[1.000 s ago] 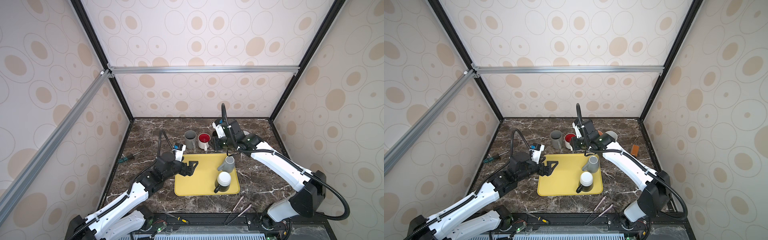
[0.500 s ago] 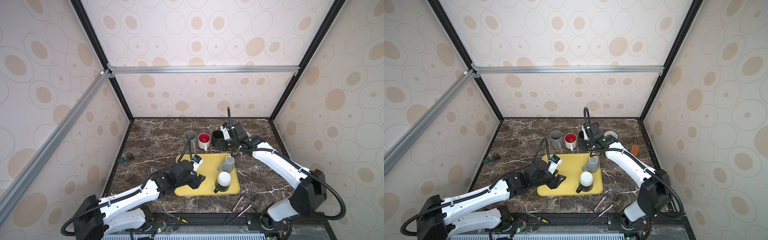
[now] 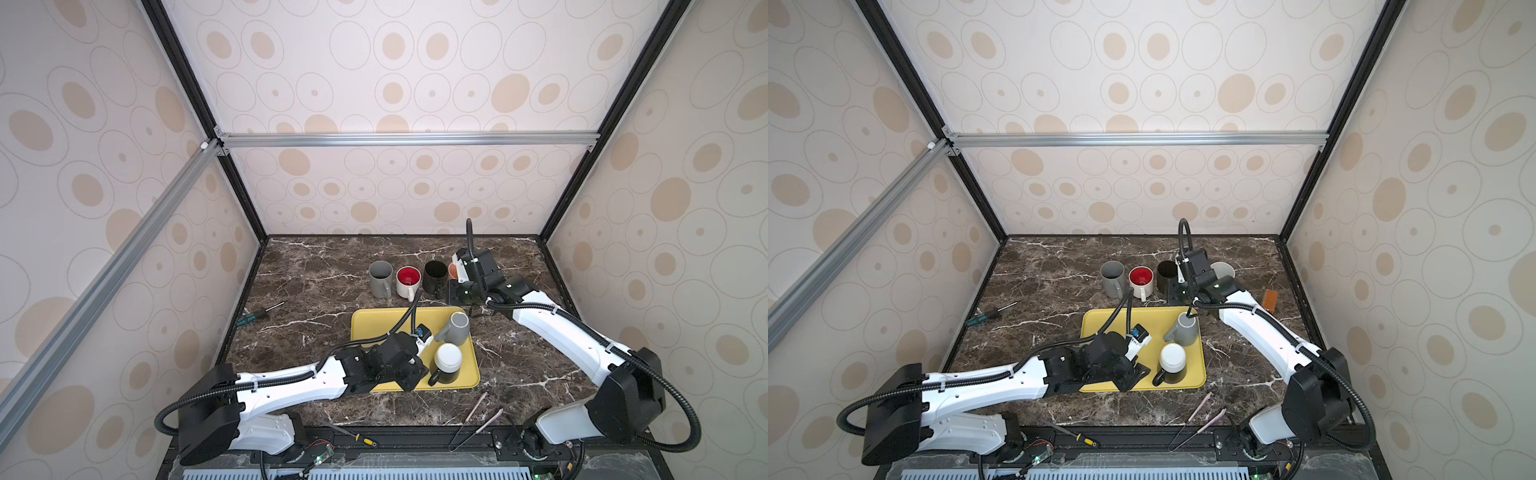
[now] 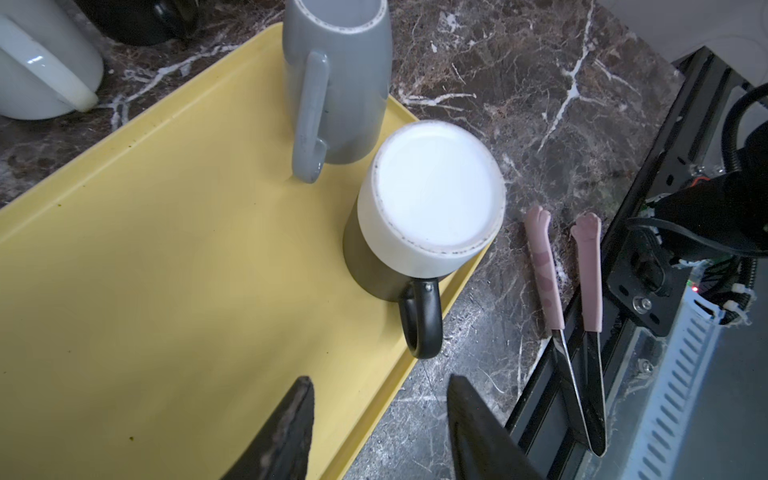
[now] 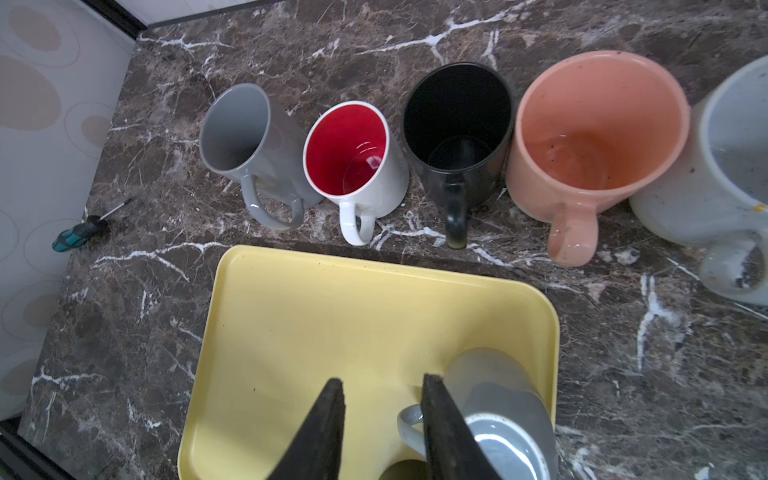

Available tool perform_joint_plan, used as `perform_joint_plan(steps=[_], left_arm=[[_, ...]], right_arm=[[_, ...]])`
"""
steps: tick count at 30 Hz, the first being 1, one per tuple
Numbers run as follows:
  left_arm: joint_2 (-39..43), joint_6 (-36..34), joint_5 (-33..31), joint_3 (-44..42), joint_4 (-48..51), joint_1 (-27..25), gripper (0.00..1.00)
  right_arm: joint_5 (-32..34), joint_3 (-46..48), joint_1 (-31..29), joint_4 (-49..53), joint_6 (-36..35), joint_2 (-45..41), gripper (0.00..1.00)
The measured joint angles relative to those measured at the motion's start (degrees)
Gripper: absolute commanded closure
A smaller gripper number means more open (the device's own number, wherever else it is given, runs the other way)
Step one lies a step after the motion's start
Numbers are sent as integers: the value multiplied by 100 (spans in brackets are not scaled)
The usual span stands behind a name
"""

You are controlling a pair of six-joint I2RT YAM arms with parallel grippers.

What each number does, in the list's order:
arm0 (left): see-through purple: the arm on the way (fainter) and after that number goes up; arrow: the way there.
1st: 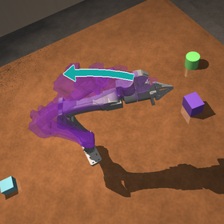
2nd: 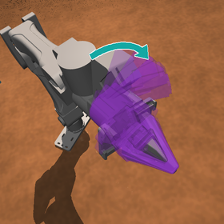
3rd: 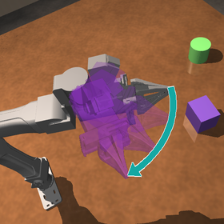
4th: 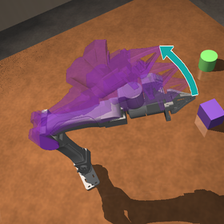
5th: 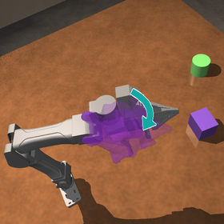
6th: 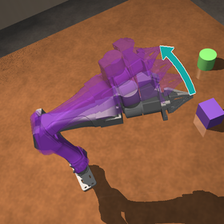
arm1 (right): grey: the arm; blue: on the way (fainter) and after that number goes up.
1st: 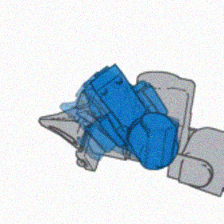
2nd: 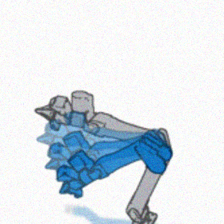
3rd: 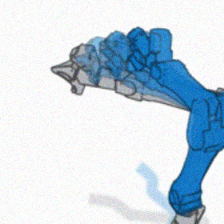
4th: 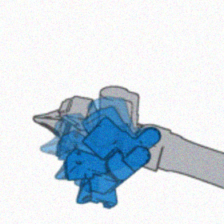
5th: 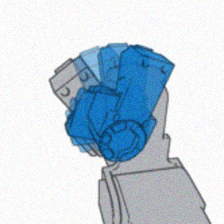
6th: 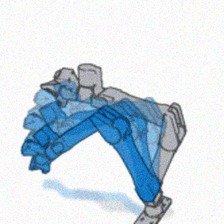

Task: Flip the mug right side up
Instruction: 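Move the left gripper over the upside-down white-bottomed dark mug on the tray, then lower the left gripper and close it on the dark mug's white base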

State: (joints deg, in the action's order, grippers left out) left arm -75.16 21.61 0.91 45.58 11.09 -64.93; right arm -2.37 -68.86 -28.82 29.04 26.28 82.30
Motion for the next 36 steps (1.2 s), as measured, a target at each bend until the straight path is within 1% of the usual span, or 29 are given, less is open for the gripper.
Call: perform_joint_plan(steps=[11, 17, 20, 29, 34, 36], left_arm=[[-839, 0, 4, 614, -79, -315, 52], [-1397, 63, -107, 1036, 63, -350, 56], [-1613, 127, -155, 1099, 114, -356, 63], [-1895, 297, -282, 1222, 396, -363, 66], [-2094, 350, -343, 1429, 516, -372, 73], [-2162, 367, -376, 1506, 562, -372, 74]], right_arm=[[44, 267, 96, -153, 149, -79, 66], [42, 267, 146, -168, 151, -79, 66], [37, 271, 175, -175, 149, -79, 66], [-66, 343, 223, -282, 153, -85, 66], [-79, 485, 229, -350, 157, -157, 66], [-87, 531, 240, -363, 160, -192, 66]])
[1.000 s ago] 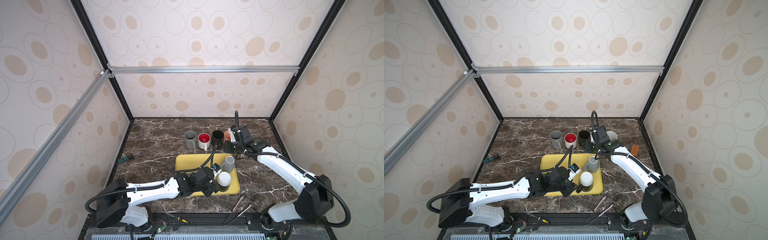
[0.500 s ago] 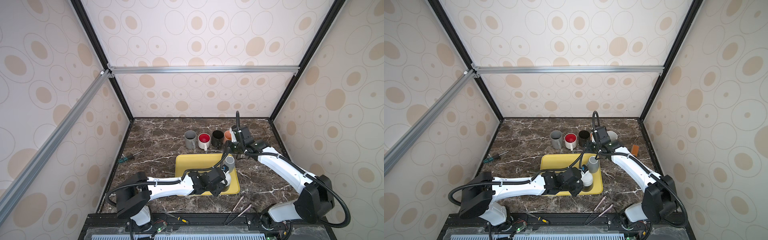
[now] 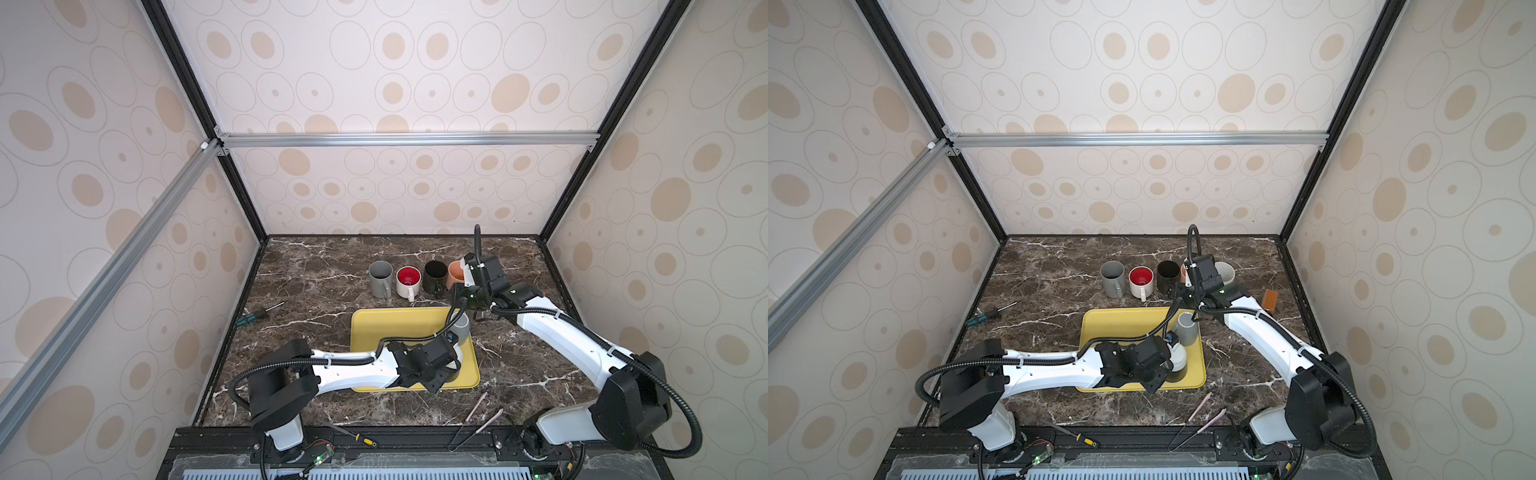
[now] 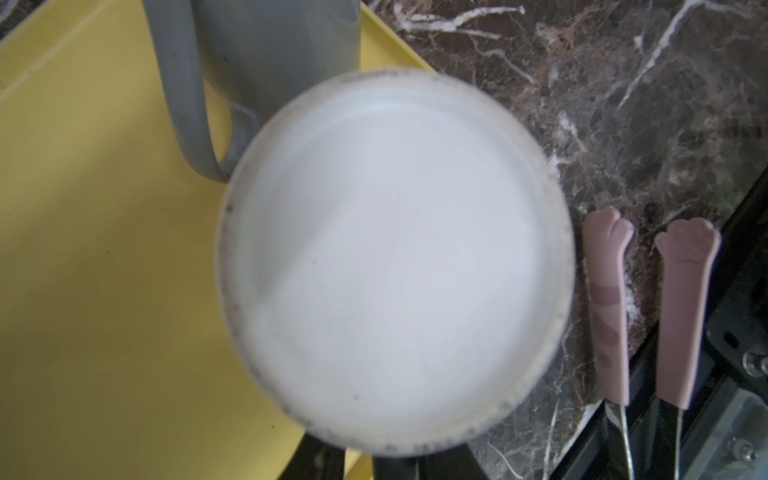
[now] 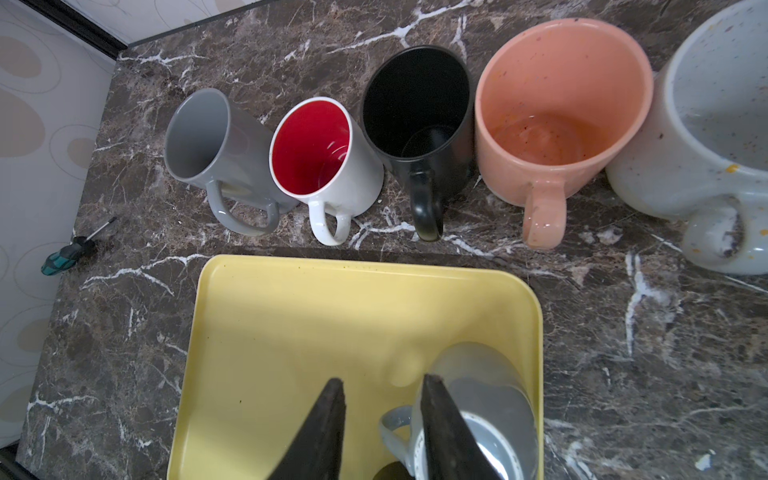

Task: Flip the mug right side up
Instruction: 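Lower the left gripper and close it on the dark mug's white base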

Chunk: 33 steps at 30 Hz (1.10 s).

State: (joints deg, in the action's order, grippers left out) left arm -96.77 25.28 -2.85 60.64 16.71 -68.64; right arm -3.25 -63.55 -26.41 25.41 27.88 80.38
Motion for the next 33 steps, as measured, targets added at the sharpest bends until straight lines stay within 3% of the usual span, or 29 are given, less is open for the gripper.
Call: perform_joint_plan(steps=[17, 24, 33], left_arm=[[-212, 72, -109, 177, 210, 0, 80], [-212, 83, -179, 177, 227, 0, 100], [-173, 83, -387, 177, 286, 0, 100]], right_arm=[[-46, 122, 79, -92, 17, -164, 66], [-101, 133, 83, -103, 22, -166, 66], [-131, 155, 83, -101, 42, -203, 66]])
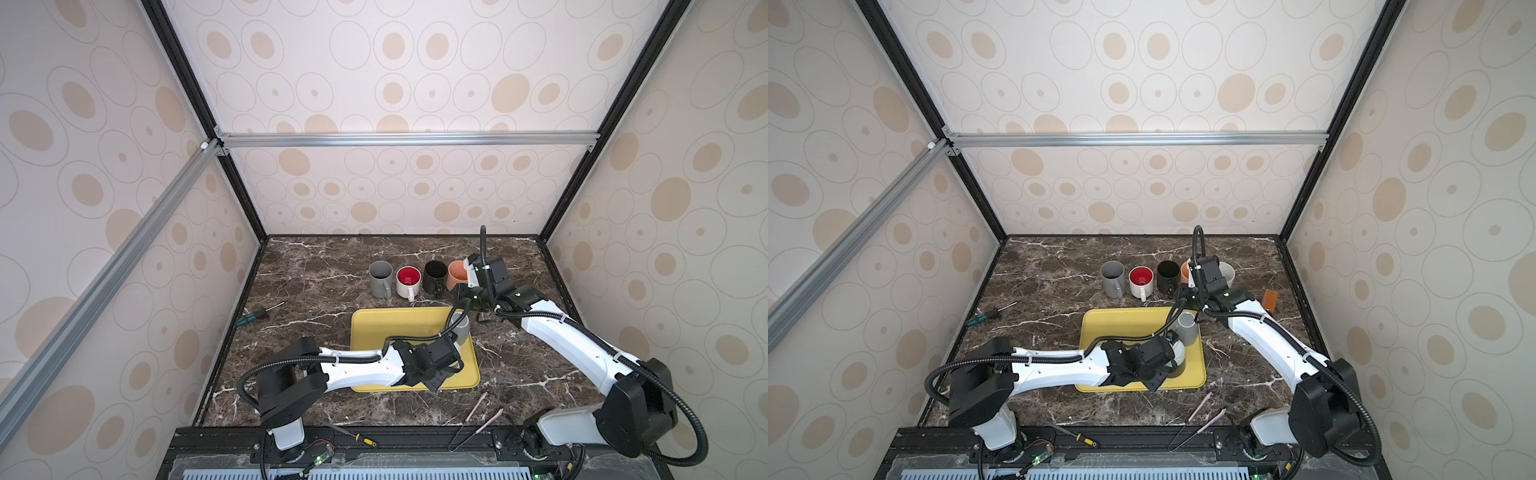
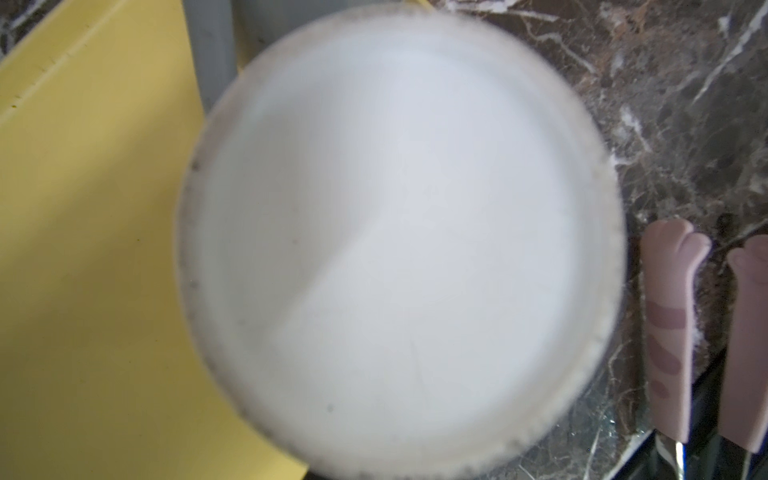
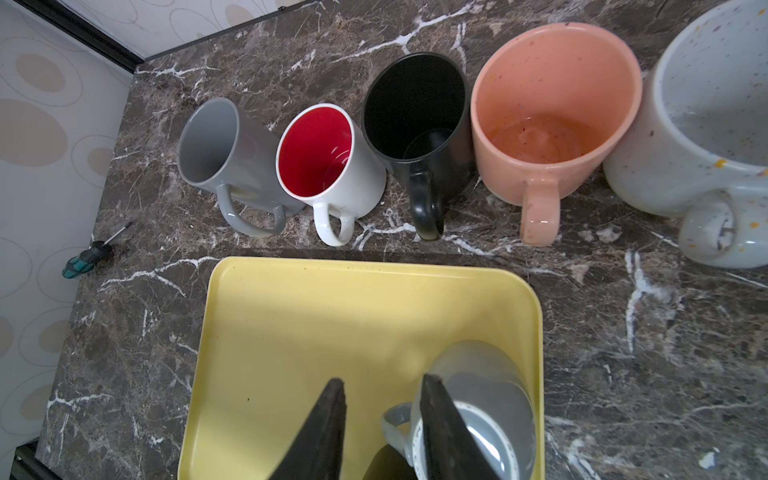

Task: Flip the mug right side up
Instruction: 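Lower the left gripper and close it on the dark mug's white base, then lift the dark mug and raise it toward the right gripper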

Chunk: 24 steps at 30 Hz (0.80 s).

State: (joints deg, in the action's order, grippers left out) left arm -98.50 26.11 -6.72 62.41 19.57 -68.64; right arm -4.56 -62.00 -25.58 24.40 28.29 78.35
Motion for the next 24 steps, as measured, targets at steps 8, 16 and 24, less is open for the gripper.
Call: perform_joint_plan(steps=[8, 16, 24], left_arm=[[885, -13, -424, -455, 107, 26, 100], [2024, -22, -632, -756, 52, 581, 100], [3246, 61, -640, -1296, -299, 1486, 100]], right_arm=[[-245, 0, 2, -74, 17, -101, 66], [-610, -2, 7, -192, 94, -256, 67], [-1239, 46, 11, -748, 236, -850, 66]])
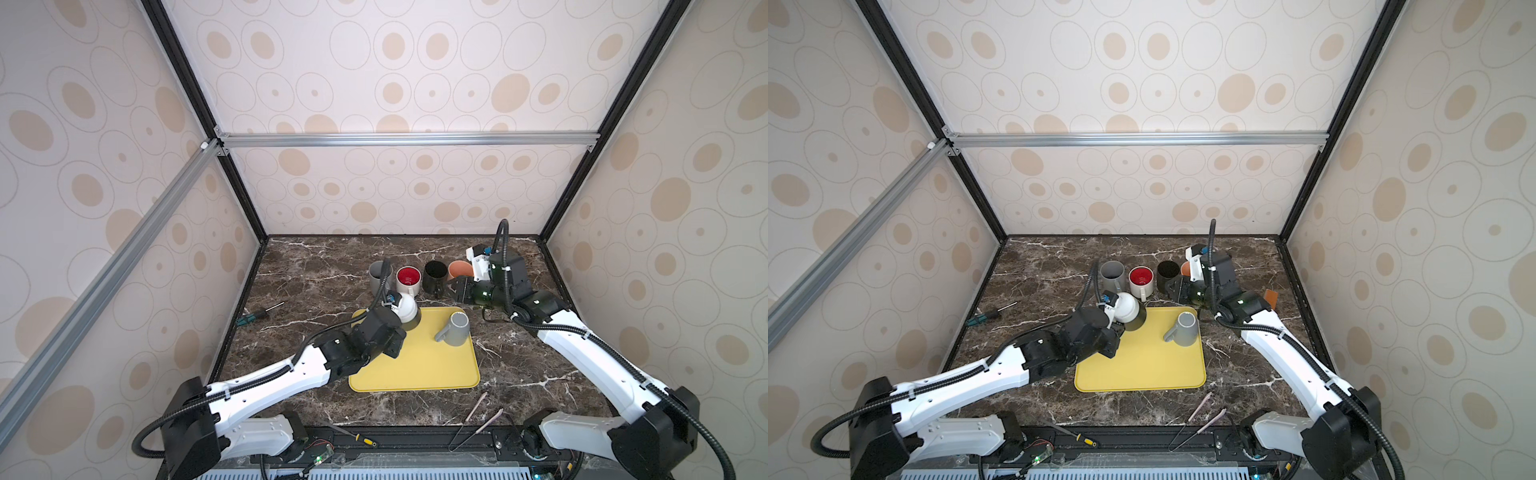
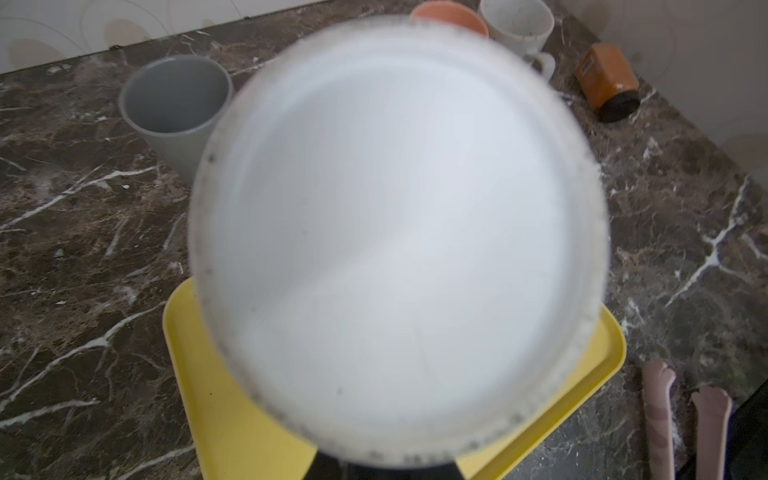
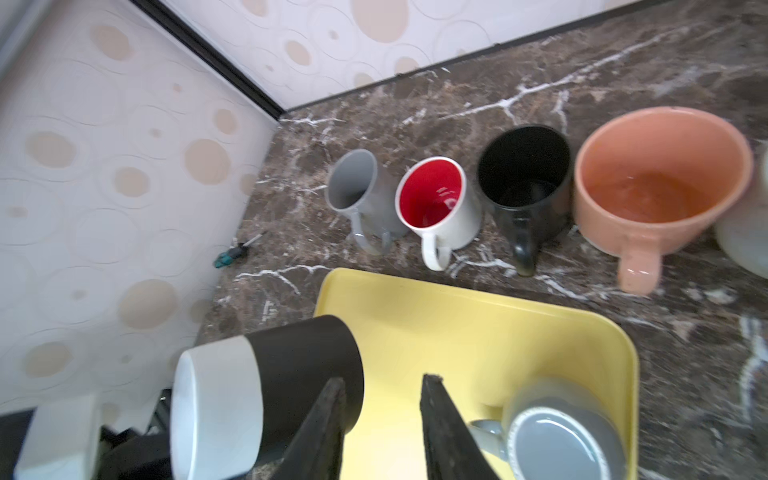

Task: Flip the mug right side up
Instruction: 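Lift the dark mug and raise it toward the right gripper, then grasp the dark mug's rim with the right gripper while the left gripper holds it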

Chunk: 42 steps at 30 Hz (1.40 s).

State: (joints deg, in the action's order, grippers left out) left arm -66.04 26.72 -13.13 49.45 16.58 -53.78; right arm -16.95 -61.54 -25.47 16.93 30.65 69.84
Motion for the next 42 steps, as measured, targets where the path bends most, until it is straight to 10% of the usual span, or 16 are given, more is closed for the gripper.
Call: perform_joint_plan(steps=[23, 42], left_arm=[[883, 2376, 2798, -1161, -4334, 2430, 100], [-83, 4918, 3849, -1386, -8048, 2675, 100]], right_arm=[[-2601, 527, -343, -3982, 2345, 579, 53], [-2693, 42, -717, -4358, 2802, 763, 55]])
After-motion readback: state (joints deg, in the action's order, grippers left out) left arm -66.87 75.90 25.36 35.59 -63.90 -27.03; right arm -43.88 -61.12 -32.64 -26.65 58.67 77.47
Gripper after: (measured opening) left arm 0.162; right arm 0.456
